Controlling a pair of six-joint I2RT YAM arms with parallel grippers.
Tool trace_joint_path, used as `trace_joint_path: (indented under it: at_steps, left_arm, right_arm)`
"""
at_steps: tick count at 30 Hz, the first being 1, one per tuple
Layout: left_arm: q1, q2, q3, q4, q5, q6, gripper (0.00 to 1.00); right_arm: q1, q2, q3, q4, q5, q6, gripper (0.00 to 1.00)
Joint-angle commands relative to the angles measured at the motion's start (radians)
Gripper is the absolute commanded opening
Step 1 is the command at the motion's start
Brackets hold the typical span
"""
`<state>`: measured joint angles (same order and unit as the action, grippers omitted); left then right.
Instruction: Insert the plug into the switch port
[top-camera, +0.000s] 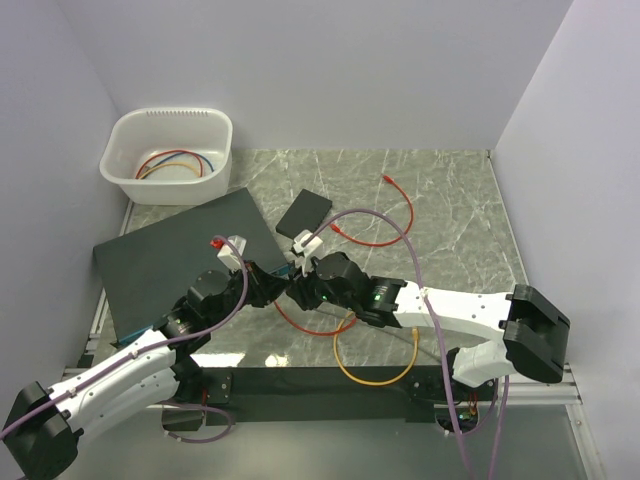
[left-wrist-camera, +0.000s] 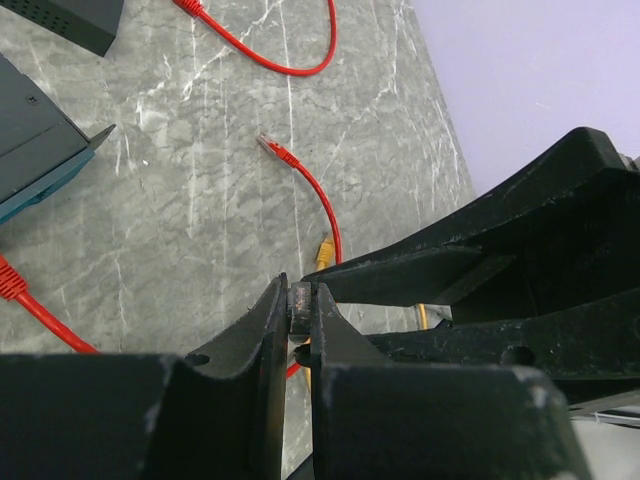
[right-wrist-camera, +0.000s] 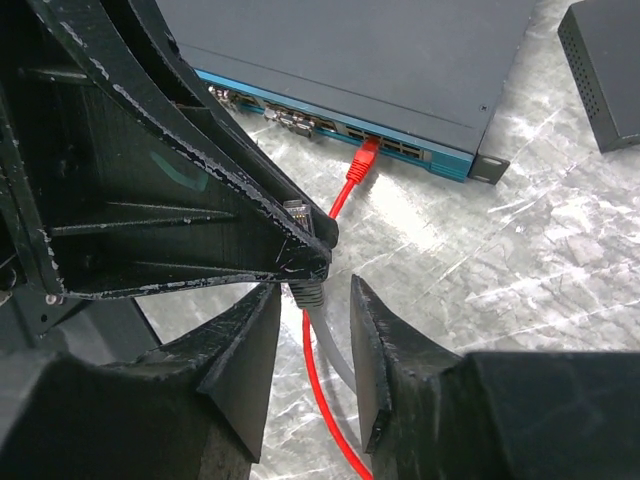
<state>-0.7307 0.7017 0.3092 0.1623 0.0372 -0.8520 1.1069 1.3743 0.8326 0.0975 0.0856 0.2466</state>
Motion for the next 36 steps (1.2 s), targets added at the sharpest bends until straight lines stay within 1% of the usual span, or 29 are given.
trace_joint_path:
  at_steps: [1, 3, 4, 8, 11, 12, 13, 14, 15, 17, 18, 21, 23, 25, 29, 30, 33, 35, 36]
  left_arm:
    - [-0.004, -0.004, 0.028, 0.029, 0.003, -0.002, 0.0]
    - [-0.006, -0.002, 0.028, 0.031, 0.003, -0.002, 0.0]
    - [-0.004, -0.001, 0.028, 0.031, 0.006, -0.002, 0.01]
    - [-0.004, -0.005, 0.031, 0.016, -0.005, 0.001, 0.01]
    - [-0.004, -0.014, 0.033, 0.011, -0.008, 0.002, 0.01]
    - [-0.006, -0.013, 0.033, 0.01, -0.008, 0.002, 0.02]
    - [-0.006, -0.013, 0.033, 0.008, -0.008, 0.005, 0.03]
    - [-0.004, -0.011, 0.034, 0.009, -0.008, 0.008, 0.07]
    - [-0.006, -0.01, 0.034, 0.008, -0.01, 0.013, 0.19]
    - [-0.004, -0.01, 0.036, -0.003, -0.028, 0.014, 0.32]
    - [-0.004, -0.01, 0.036, -0.007, -0.034, 0.011, 0.41]
    - [-0.004, -0.011, 0.045, -0.036, -0.072, 0.016, 0.55]
    - [-0.004, -0.005, 0.057, -0.059, -0.111, 0.022, 0.6]
    - [-0.004, 0.004, 0.071, -0.075, -0.14, 0.025, 0.61]
    - [-0.003, 0.025, 0.111, -0.159, -0.259, 0.022, 0.67]
    - [-0.001, 0.028, 0.12, -0.211, -0.345, 0.005, 0.73]
    - [0.042, 0.051, 0.149, -0.283, -0.434, -0.021, 0.82]
    - [0.095, 0.061, 0.146, -0.285, -0.407, -0.022, 0.82]
    - [0.167, 0.061, 0.139, -0.268, -0.345, -0.018, 0.82]
  right_arm:
    - [-0.007, 0.002, 0.04, 0.047, 0.002, 0.01, 0.4]
    - [-0.007, 0.003, 0.039, 0.047, 0.003, 0.011, 0.36]
    - [-0.007, 0.005, 0.039, 0.048, 0.0, 0.01, 0.31]
    - [-0.009, 0.011, 0.045, 0.047, -0.007, 0.01, 0.23]
    - [-0.009, 0.02, 0.042, 0.053, -0.017, 0.011, 0.11]
    - [-0.007, 0.019, 0.039, 0.056, -0.021, 0.014, 0.04]
    - [-0.009, 0.02, 0.037, 0.059, -0.026, 0.016, 0.0]
    - [-0.009, 0.022, 0.036, 0.064, -0.036, 0.02, 0.0]
    - [-0.009, 0.022, 0.033, 0.065, -0.043, 0.022, 0.0]
    - [-0.01, 0.022, 0.028, 0.067, -0.046, 0.031, 0.0]
    - [-0.013, 0.026, 0.025, 0.065, -0.052, 0.034, 0.0]
    - [-0.022, 0.035, 0.02, 0.053, -0.052, 0.042, 0.0]
    - [-0.031, 0.048, 0.022, 0.036, -0.055, 0.052, 0.0]
    - [-0.047, 0.066, 0.02, 0.028, -0.06, 0.057, 0.0]
    - [-0.067, 0.104, 0.039, 0.008, -0.067, 0.074, 0.0]
    - [-0.068, 0.129, 0.048, -0.005, -0.069, 0.074, 0.0]
    - [-0.076, 0.198, 0.097, -0.033, -0.083, 0.077, 0.0]
    - [-0.076, 0.235, 0.143, -0.053, -0.083, 0.079, 0.0]
    - [-0.078, 0.271, 0.161, -0.073, -0.083, 0.08, 0.0]
